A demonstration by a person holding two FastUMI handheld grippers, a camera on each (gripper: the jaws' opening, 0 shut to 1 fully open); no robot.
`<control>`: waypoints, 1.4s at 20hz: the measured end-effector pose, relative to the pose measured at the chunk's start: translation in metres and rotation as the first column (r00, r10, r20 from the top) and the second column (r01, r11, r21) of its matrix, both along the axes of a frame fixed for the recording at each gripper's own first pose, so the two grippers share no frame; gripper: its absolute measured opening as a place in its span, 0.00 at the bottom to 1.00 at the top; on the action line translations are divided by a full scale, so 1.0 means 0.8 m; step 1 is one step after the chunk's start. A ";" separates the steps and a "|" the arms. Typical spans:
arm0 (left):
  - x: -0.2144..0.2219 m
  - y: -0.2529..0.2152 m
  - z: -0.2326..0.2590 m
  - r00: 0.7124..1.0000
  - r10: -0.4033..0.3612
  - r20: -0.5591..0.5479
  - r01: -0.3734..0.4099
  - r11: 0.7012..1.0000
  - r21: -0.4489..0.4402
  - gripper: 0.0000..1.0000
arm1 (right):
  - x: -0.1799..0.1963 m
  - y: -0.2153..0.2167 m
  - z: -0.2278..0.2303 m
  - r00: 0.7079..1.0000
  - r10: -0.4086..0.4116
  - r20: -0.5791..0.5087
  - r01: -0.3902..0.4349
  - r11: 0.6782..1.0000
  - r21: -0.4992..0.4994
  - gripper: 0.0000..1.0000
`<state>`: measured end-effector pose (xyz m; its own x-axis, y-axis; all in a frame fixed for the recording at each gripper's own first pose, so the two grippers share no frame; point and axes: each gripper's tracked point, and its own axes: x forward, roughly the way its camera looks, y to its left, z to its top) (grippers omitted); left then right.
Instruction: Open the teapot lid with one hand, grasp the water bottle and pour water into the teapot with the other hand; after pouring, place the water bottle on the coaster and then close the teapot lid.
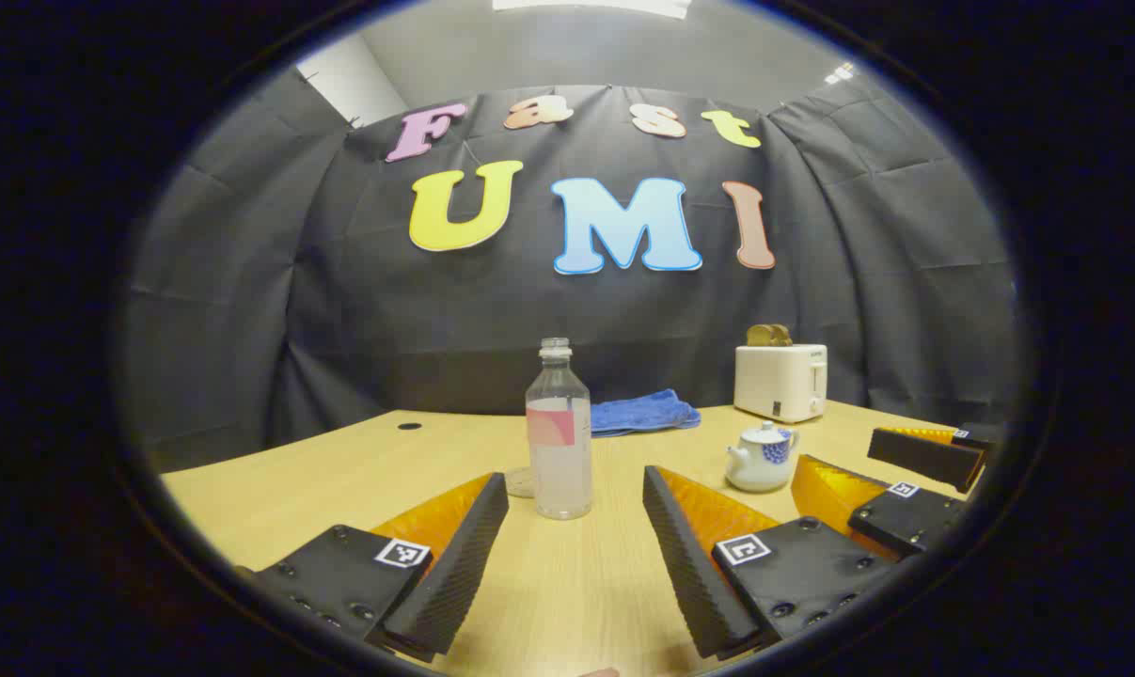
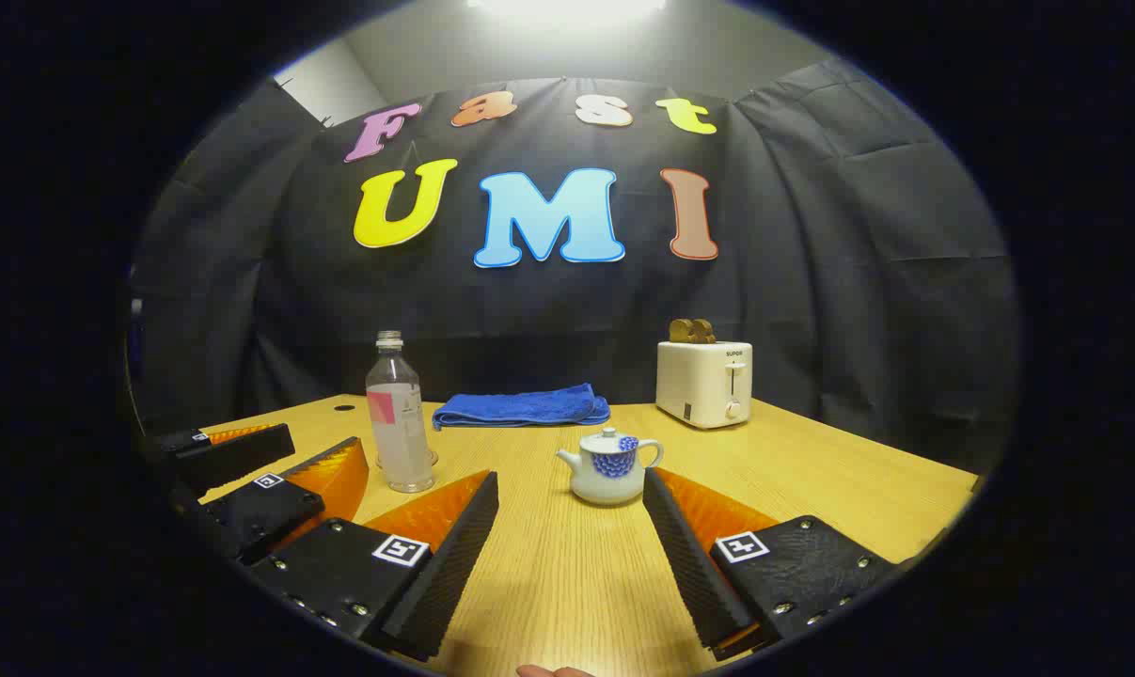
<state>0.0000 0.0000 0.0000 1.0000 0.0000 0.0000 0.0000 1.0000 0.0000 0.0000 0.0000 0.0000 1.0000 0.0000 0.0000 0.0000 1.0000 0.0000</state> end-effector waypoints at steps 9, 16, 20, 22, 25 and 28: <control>-0.007 -0.008 -0.001 0.996 -0.085 0.001 0.085 0.996 -0.004 1.00 | -0.001 -0.001 -0.001 1.000 -0.008 0.004 0.008 1.000 0.009 0.95; -0.005 -0.008 -0.002 0.997 -0.078 0.001 0.078 0.997 -0.002 1.00 | -0.001 -0.003 0.000 1.000 -0.019 0.003 0.019 1.000 0.006 0.95; -0.006 -0.009 -0.001 0.996 -0.092 -0.002 0.092 0.996 -0.001 1.00 | -0.001 0.000 0.000 1.000 -0.003 0.004 0.003 1.000 0.003 0.95; -0.005 -0.009 -0.003 0.996 -0.087 -0.003 0.087 0.996 0.000 1.00 | 0.001 -0.008 -0.001 0.999 -0.038 -0.001 0.038 0.999 -0.001 0.95; -0.005 -0.008 -0.002 0.996 -0.085 0.000 0.085 0.996 -0.001 0.99 | 0.002 -0.002 0.000 1.000 -0.016 0.003 0.016 1.000 -0.005 0.95; -0.004 -0.009 -0.003 0.996 -0.092 -0.001 0.092 0.996 -0.008 1.00 | 0.012 0.000 0.002 1.000 -0.001 0.005 0.001 1.000 -0.008 0.95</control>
